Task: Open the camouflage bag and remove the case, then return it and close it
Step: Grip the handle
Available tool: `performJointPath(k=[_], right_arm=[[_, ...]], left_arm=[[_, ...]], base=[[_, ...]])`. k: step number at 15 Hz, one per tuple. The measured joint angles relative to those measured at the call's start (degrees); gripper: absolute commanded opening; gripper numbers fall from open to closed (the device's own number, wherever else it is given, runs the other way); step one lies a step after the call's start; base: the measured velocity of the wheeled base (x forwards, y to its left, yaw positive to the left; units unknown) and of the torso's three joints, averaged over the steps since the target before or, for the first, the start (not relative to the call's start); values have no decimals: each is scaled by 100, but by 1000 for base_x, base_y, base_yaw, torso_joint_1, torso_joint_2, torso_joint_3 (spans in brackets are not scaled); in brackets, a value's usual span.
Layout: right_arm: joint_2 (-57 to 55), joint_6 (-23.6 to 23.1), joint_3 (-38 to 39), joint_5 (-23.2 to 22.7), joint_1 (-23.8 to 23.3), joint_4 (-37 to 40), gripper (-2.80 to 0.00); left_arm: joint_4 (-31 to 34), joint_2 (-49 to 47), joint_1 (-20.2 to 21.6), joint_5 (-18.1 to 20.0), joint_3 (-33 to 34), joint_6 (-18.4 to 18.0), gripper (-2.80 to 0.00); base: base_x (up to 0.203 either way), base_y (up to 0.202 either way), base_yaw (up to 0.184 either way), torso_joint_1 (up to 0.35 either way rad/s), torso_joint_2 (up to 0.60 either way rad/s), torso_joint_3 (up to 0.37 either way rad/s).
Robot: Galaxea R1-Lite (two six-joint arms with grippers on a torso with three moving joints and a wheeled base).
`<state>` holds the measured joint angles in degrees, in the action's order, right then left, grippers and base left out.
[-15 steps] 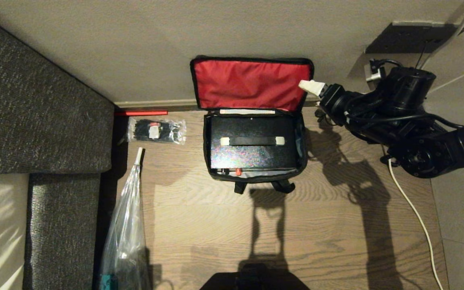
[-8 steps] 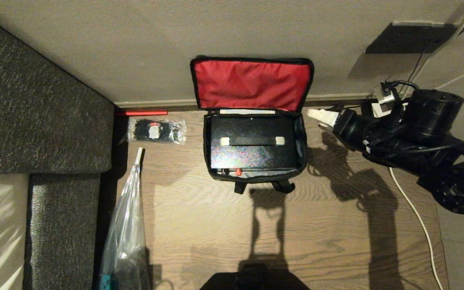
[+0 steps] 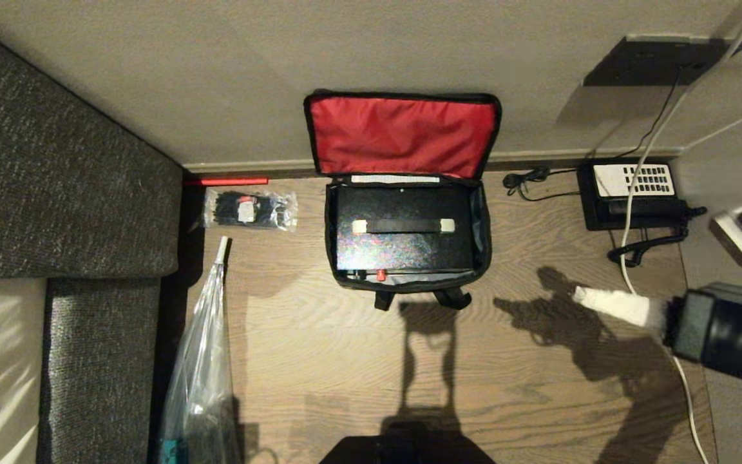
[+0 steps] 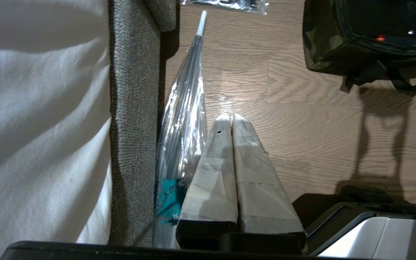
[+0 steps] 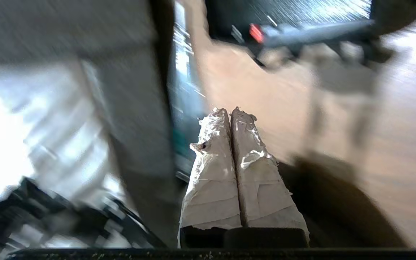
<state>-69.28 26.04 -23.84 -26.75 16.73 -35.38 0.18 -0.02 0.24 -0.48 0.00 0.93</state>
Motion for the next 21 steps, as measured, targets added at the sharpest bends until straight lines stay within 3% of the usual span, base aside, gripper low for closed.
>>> performJointPath(k=[6,10,14,17,21], right_arm=[[3139,-1870,949,1491,-163,2727,-280],[4604,-3130,1852,1885,-936,3573,-280],[5217,-3058,2128,2083,-1255,3615,-280],[5536,-2735,2137,2166,-1425,3653,-280],[6135,-2878,2110,2100,-1656,3738,-280]], left_arm=[[0,0,0,-3,0,1,-280],[2,0,0,-2,0,0,-280],[1,0,0,-1,0,1,-280],[-2,0,0,-1,0,0,-280],[2,0,0,-3,0,0,-280]], base=[[0,0,0,0,0,0],[0,0,0,0,0,0],[0,0,0,0,0,0],[0,0,0,0,0,0],[0,0,0,0,0,0]])
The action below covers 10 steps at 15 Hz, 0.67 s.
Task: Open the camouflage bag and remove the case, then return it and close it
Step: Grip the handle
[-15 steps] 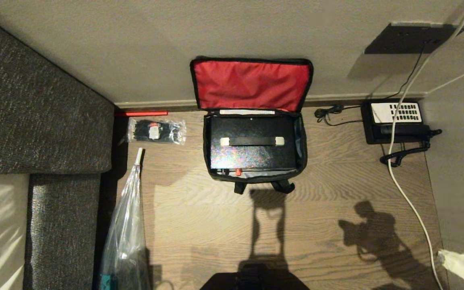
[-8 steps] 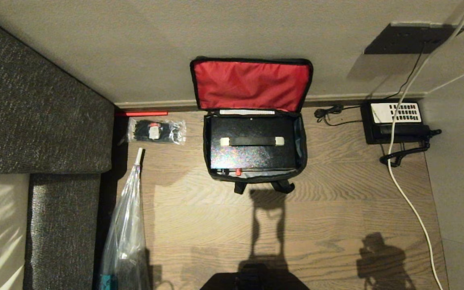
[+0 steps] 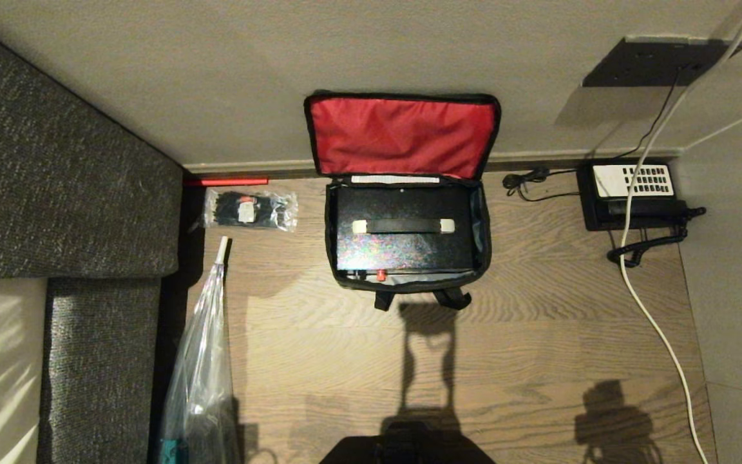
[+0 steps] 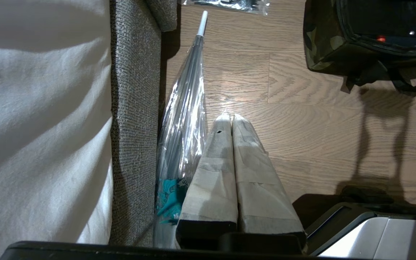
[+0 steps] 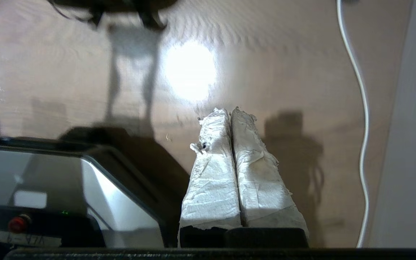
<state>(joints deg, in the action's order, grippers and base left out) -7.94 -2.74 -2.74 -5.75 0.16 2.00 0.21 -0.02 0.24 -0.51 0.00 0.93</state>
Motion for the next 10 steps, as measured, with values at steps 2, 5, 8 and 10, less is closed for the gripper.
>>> performJointPath(k=[2,5,8,10], right_arm=[[391,-7,32,217,-9,6,-280],[656,-64,99,512,-9,169,-280],[745,37,107,521,-9,185,-280],[766,53,107,527,-9,191,-280]], left_arm=[[-2,0,0,0,0,1,-280],[-2,0,0,0,0,1,-280],[-2,0,-2,2,0,1,-280],[-2,0,-2,2,0,1,-280]], base=[[0,0,0,0,0,0],[0,0,0,0,0,0],[0,0,0,0,0,0],[0,0,0,0,0,0]])
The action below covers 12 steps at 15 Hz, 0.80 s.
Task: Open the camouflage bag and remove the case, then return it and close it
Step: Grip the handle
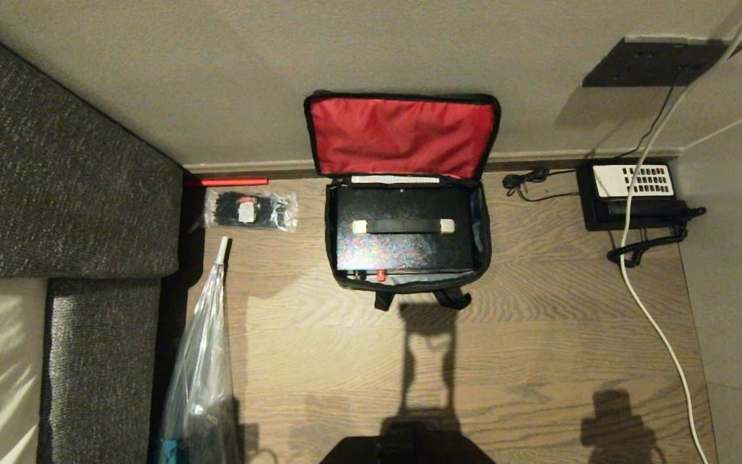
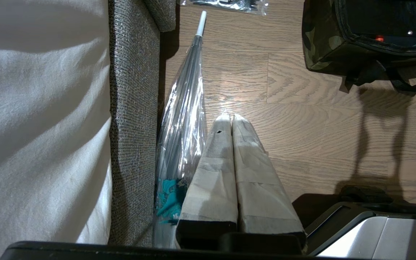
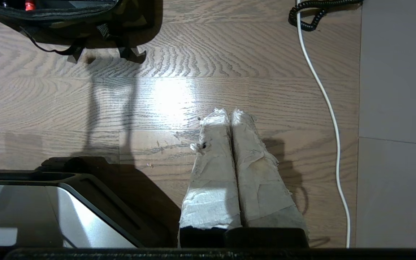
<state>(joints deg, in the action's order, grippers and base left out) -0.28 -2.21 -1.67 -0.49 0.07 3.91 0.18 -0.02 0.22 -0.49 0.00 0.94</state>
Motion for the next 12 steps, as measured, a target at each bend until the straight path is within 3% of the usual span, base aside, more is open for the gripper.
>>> performJointPath(k=[12], right_arm=[[14,-9,0,-6,0,22,-280]], left_arm=[[0,0,2,-2,0,-1,-280]], base=[[0,0,0,0,0,0]])
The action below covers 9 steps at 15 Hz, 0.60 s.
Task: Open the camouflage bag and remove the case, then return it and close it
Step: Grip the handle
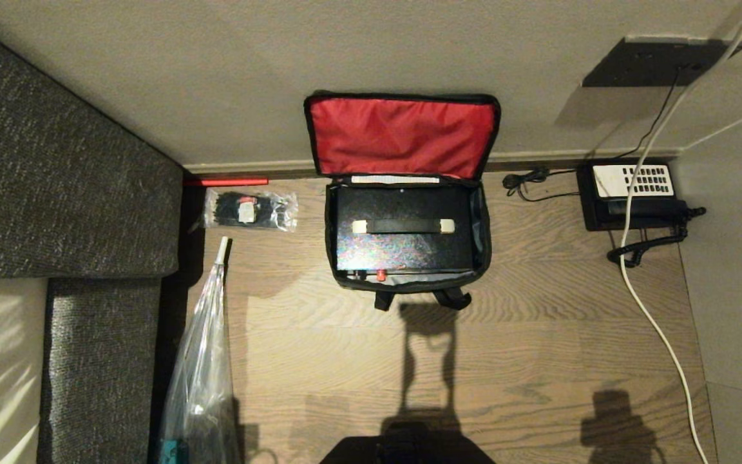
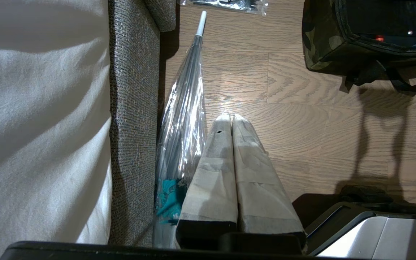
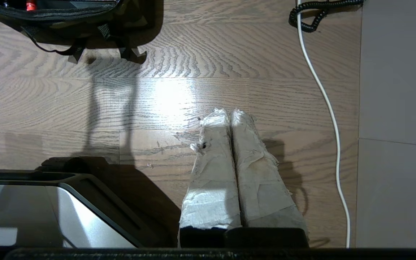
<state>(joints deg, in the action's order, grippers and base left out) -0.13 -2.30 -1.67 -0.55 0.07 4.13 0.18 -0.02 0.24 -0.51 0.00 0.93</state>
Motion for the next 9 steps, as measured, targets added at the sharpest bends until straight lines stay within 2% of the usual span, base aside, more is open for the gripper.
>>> performJointPath(k=[9], right_arm=[[-5,15,0,3,0,-1,-280]], left_arm=[[-5,0,0,0,0,-28,-280]], base=[[0,0,0,0,0,0]])
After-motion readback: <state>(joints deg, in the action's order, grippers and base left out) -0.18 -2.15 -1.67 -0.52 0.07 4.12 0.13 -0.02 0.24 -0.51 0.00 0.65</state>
